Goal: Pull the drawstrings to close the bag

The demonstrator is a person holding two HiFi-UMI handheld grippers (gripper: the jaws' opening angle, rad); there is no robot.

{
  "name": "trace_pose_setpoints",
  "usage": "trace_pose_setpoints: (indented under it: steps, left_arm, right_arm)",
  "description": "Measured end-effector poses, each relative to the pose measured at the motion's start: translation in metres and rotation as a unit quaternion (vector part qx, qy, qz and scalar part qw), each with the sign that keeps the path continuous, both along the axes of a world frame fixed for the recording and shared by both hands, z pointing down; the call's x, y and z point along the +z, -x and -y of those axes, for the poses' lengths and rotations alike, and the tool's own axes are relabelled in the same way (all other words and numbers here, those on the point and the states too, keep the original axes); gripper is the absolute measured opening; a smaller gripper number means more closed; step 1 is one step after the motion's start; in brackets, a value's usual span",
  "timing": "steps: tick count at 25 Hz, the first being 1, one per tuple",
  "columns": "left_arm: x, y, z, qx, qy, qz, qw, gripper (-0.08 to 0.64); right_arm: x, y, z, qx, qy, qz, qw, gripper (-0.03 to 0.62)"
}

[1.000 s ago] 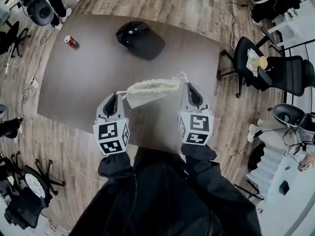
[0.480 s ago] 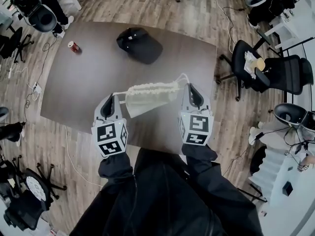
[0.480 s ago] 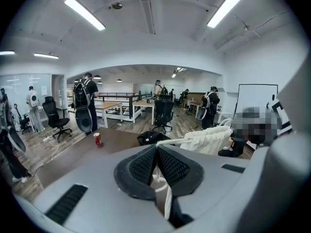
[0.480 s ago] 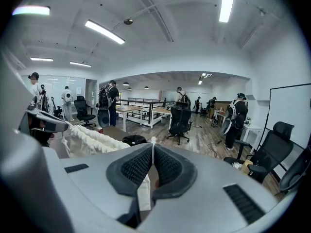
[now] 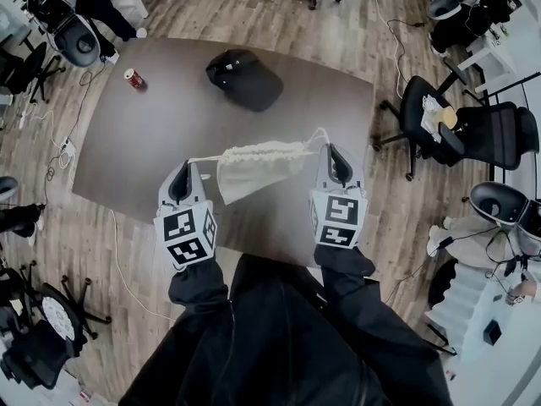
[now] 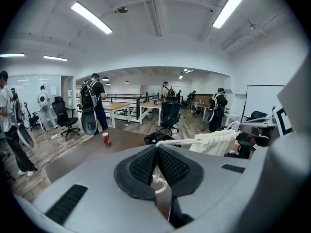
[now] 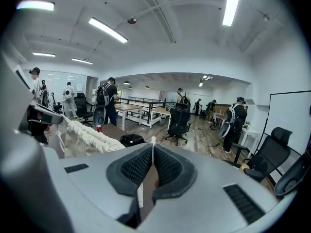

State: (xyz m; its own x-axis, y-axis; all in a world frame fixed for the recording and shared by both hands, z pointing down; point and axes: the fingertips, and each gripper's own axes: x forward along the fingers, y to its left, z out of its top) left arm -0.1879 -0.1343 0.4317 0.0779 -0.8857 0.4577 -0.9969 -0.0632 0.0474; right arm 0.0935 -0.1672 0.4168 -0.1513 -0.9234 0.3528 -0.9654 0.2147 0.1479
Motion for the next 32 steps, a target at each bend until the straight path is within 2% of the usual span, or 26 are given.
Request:
trace_pose_setpoints:
  steps: [8, 32]
  left_arm:
    - [0.001, 0.009, -0.006, -0.023, 0.003, -0.007, 0.9997, 0.035]
    - [0.006, 0.014, 0.0, -0.044, 0.008, -0.005, 0.999, 0.035]
  right_arm:
    - [0.003, -0.012, 0.001, 0.006, 0.002, -0.004, 1.0, 0.031]
    - [0.017, -0.037, 0.009, 0.025, 0.012, -0.022, 0.999, 0.031]
